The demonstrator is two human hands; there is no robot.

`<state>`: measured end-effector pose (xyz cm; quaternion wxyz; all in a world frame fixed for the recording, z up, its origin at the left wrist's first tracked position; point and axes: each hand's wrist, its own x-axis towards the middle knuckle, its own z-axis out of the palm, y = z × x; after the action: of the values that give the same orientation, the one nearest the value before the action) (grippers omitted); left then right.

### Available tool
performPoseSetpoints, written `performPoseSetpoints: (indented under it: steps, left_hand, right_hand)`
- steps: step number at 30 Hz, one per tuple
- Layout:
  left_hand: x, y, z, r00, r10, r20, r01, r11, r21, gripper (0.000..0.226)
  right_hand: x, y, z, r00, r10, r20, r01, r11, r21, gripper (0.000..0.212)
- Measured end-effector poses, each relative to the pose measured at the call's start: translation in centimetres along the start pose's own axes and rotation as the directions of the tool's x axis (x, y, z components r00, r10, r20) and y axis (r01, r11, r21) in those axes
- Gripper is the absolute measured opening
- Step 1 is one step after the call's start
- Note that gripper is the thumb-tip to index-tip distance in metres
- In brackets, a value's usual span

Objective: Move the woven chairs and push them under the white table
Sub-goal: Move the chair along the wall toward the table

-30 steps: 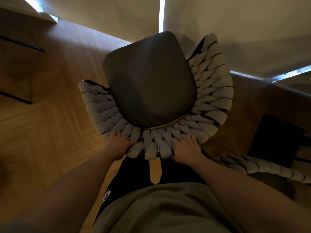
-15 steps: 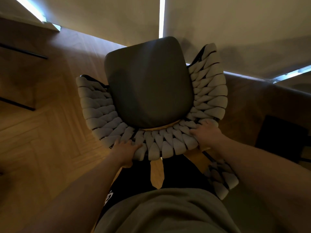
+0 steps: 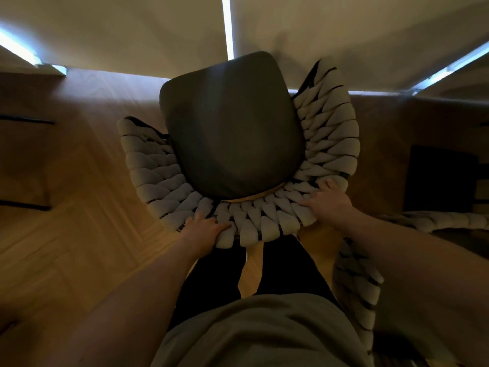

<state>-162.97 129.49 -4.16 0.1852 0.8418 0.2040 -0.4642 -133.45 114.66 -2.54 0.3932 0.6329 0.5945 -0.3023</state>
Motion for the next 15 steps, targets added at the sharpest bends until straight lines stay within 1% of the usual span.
performPoseSetpoints:
  steps: [4,8,11,15]
  left_hand:
    - [-0.5,-3.0,-0.8,0.999,0.045,0.008,-0.046,0.994,0.101,0.070]
    - [-0.4,-5.9,-1.6,0.994,0.106,0.015,-0.107,0.972,0.211,0.066]
    - [0.0,-7.7,-2.7,0.988,0.156,0.021,-0.156,0.946,0.286,0.066]
    - [0.4,-8.6,-4.6,0.980,0.196,0.038,-0.195,0.894,0.403,0.066]
  right_hand:
    - [-0.5,-3.3,0.6,0.999,0.053,-0.010,-0.052,0.995,0.090,0.041]
    - [-1.0,-6.5,0.7,0.996,0.093,-0.003,-0.090,0.972,0.217,0.041]
    - [-1.6,-8.4,0.3,0.991,0.133,-0.006,-0.125,0.942,0.312,0.040]
    - [-2.2,-10.4,0.1,0.983,0.178,0.041,-0.179,0.892,0.414,0.042]
